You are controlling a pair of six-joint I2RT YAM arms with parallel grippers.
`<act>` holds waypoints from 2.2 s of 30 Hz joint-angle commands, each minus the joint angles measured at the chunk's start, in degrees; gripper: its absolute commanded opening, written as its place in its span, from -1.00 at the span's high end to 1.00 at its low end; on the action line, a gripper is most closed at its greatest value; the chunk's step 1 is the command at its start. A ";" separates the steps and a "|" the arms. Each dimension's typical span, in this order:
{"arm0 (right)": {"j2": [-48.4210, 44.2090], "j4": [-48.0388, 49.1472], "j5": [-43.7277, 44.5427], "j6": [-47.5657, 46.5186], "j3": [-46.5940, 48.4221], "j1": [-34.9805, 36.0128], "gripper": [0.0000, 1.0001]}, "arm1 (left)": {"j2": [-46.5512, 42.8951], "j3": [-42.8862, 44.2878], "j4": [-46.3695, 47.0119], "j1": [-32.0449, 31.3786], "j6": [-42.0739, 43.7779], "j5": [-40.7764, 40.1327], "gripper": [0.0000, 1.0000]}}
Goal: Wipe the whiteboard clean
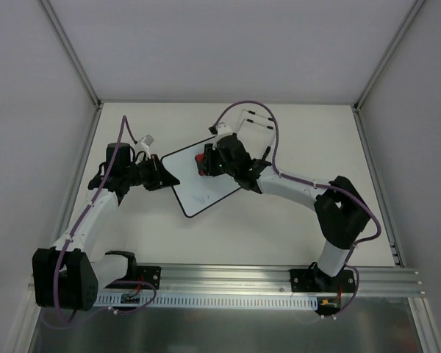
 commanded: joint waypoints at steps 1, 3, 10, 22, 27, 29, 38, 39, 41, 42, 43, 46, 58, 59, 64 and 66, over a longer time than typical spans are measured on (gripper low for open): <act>3.86 -3.96 2.76 3.62 -4.44 -6.69 0.99 | -2.40 0.13 -1.93 -0.87 2.31 2.19 1.00; 5.00 -4.31 1.70 3.71 -6.38 -9.07 0.99 | -2.48 0.22 -2.28 -0.87 2.66 2.19 1.00; 7.38 -4.75 -1.11 1.43 -8.49 -13.48 0.99 | -2.49 0.30 -2.99 -0.87 3.63 1.84 1.00; 3.95 -7.38 -10.77 -7.09 1.34 -7.95 0.99 | -2.13 0.48 -3.52 -0.87 4.24 2.36 1.00; 6.50 -16.42 -16.58 -12.28 12.76 -6.19 0.99 | -2.13 0.57 -3.87 -0.87 4.51 2.54 1.00; 7.90 -18.54 -17.80 -13.87 14.88 -5.75 0.99 | -2.13 0.57 -3.87 -0.87 4.51 2.80 1.00; 11.68 -20.93 -18.87 -11.50 13.57 -9.87 0.99 | -2.75 1.01 -4.39 -0.87 5.74 2.98 1.00; 12.04 -20.84 -18.52 -11.41 12.87 -10.57 0.99 | -2.75 1.01 -4.39 -0.87 5.83 3.06 1.00; 12.48 -20.84 -18.52 -11.32 11.03 -12.94 0.99 | -2.84 1.10 -4.48 -0.78 6.00 3.07 1.00; 13.09 -20.75 -18.69 -11.23 10.41 -13.82 0.99 | -2.75 1.10 -4.57 -0.87 6.18 3.07 1.00; 13.18 -20.66 -18.78 -11.15 9.71 -15.31 0.99 | -2.75 1.01 -4.57 -0.87 6.18 2.98 1.00; 13.10 -19.79 -18.69 -11.32 6.55 -17.17 0.99 | -2.57 1.27 -4.66 -0.87 6.27 2.80 1.00; 2.90 0.77 -20.81 -6.66 -14.98 -12.27 0.99 | -1.17 2.41 -4.66 -0.87 4.60 2.80 1.00; 2.12 2.09 -20.45 -6.40 -15.61 -11.29 0.99 | -0.82 2.41 -4.66 -0.96 4.34 3.32 1.00; 2.11 9.04 -21.33 -4.11 -15.18 -6.55 0.99 | -1.08 2.24 -4.66 -0.96 3.72 3.68 1.00; 2.54 8.96 -22.73 -3.94 -12.90 -5.84 0.99 | -1.52 2.07 -4.66 -0.96 3.46 3.85 1.00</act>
